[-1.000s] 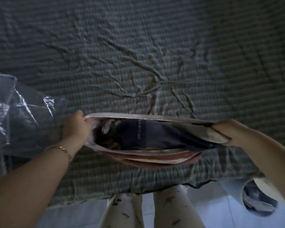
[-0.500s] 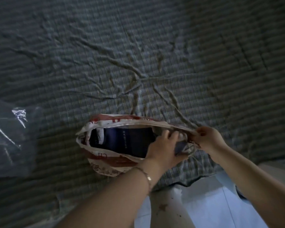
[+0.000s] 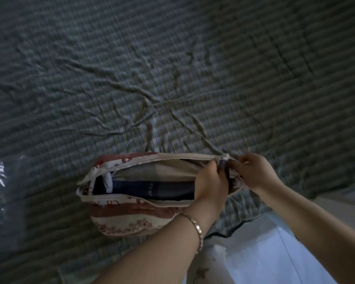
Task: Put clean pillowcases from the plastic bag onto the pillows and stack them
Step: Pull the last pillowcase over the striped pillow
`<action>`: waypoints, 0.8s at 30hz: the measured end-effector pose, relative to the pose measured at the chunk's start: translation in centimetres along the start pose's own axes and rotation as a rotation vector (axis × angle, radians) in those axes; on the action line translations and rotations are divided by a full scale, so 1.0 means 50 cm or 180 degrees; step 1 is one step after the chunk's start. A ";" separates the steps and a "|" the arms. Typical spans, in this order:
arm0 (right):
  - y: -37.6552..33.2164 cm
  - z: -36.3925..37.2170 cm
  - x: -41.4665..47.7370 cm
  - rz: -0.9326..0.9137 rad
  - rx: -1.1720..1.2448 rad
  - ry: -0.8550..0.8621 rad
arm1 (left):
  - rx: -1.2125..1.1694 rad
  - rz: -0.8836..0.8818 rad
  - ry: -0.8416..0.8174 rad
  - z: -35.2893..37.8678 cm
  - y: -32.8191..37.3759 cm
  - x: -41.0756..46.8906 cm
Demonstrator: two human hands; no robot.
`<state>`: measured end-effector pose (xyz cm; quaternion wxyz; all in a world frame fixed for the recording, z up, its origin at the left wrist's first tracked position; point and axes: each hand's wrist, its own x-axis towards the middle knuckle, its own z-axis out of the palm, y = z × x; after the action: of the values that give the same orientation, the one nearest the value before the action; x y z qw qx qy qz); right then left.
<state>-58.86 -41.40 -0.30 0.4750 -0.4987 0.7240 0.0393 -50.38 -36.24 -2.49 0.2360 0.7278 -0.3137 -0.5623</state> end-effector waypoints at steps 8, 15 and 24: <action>0.007 0.006 0.003 -0.0209 -0.1171 0.0327 | 0.1459 -0.0213 -0.1695 0.022 -0.078 0.068; -0.084 0.051 -0.015 -0.0489 -0.2100 0.0615 | 0.2600 0.0222 -0.0723 -0.293 -0.205 0.006; -0.213 0.419 -0.026 -0.1724 -0.2112 -0.1112 | 0.3164 -0.0030 0.0485 -0.520 -0.352 -0.035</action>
<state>-37.09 -34.70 -6.33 0.3978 -0.7808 0.4251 0.2268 -22.17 -23.02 -6.90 -0.1194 0.7926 -0.5222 -0.2913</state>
